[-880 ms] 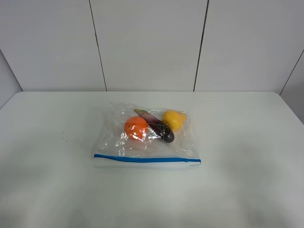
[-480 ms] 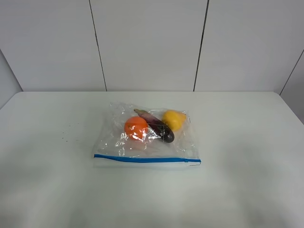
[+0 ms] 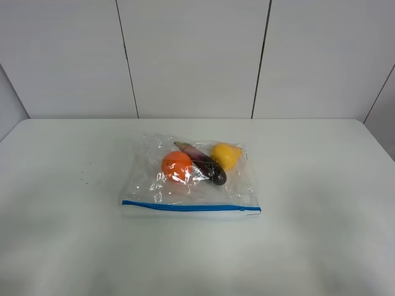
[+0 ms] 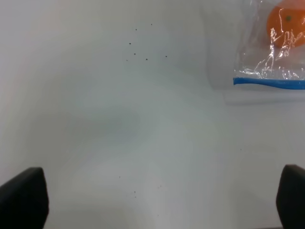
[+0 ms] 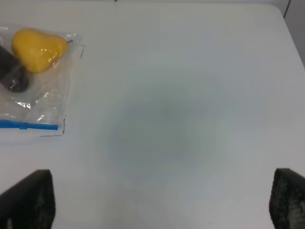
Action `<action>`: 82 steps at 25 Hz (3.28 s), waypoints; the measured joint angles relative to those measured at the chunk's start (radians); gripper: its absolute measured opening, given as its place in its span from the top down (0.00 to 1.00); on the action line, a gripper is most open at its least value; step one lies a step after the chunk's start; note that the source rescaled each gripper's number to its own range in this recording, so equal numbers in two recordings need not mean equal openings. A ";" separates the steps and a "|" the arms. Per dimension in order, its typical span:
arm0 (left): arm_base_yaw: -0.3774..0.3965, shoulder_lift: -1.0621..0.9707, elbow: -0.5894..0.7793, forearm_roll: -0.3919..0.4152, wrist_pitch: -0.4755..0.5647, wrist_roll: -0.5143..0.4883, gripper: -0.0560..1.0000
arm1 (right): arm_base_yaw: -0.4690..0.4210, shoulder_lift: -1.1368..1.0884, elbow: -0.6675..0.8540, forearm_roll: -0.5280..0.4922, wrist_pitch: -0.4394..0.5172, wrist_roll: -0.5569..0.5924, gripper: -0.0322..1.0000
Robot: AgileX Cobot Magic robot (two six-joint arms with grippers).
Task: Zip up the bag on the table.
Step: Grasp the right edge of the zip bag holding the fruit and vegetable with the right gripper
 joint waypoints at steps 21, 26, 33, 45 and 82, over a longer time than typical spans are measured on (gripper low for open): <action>0.000 0.000 0.000 0.000 0.000 0.000 0.00 | 0.000 0.704 -0.062 0.282 -0.213 -0.111 0.00; 0.000 0.000 0.000 0.000 0.000 0.000 0.00 | 0.000 1.009 -0.074 0.487 -0.314 -0.352 0.00; 0.000 0.000 0.000 0.000 0.000 0.000 0.00 | -0.120 1.432 -0.176 0.837 -0.264 -0.793 0.00; 0.000 0.000 0.000 0.000 0.000 0.000 0.00 | -0.325 2.002 -0.365 1.239 0.169 -1.329 0.00; 0.000 0.000 0.000 0.000 0.000 0.000 0.00 | -0.233 2.230 -0.497 1.338 0.174 -1.335 0.00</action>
